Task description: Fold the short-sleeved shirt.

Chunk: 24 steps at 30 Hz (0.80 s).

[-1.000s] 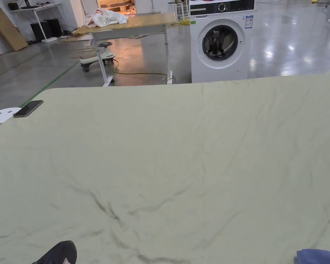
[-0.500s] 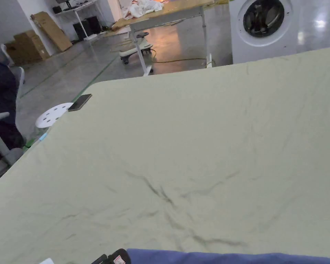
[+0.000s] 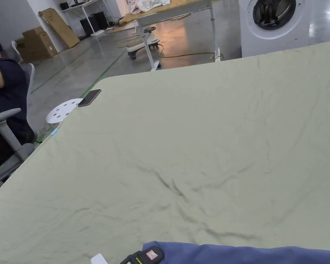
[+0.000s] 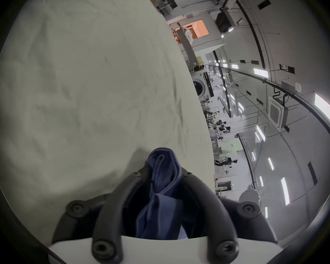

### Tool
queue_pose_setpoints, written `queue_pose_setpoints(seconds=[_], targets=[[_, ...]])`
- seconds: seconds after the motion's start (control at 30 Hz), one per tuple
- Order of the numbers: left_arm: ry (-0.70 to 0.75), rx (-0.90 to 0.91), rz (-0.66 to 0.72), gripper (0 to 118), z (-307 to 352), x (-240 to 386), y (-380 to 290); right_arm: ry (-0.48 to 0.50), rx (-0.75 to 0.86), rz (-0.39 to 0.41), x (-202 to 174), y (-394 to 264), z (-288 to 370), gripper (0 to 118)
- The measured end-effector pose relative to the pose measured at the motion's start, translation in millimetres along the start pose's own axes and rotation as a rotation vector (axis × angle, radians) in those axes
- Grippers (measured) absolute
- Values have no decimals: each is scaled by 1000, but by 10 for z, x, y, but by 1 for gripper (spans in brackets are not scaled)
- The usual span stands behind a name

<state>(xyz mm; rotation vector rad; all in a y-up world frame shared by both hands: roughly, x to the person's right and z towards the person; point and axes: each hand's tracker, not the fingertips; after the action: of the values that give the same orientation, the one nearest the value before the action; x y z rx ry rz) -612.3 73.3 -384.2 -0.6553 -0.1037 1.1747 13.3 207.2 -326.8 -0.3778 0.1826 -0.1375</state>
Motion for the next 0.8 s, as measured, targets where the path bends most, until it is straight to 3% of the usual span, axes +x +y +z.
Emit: queue_pose_setpoints(seconds=[0.1,0.27,0.33,0.53,0.63,0.8], targets=[[-31,0,26,9,17,113,-63,0,-10,-5,1,-6,-22,0],[-47,102,-15,6,364,314,151,10,-18,-1,-27,-2,-34,0],[-7,186,-97,6,608,193,464,13,-20,19,-41,2,-28,0],[138,284,-406,6,1073,900,753,38,-41,17,-57,-49,-84,0],[59,227,-477,6,871,1147,522,43,-41,-7,-86,-66,-117,0],[-43,-33,-546,6,-102,1439,-351,61,-30,-26,-129,-48,-99,0]])
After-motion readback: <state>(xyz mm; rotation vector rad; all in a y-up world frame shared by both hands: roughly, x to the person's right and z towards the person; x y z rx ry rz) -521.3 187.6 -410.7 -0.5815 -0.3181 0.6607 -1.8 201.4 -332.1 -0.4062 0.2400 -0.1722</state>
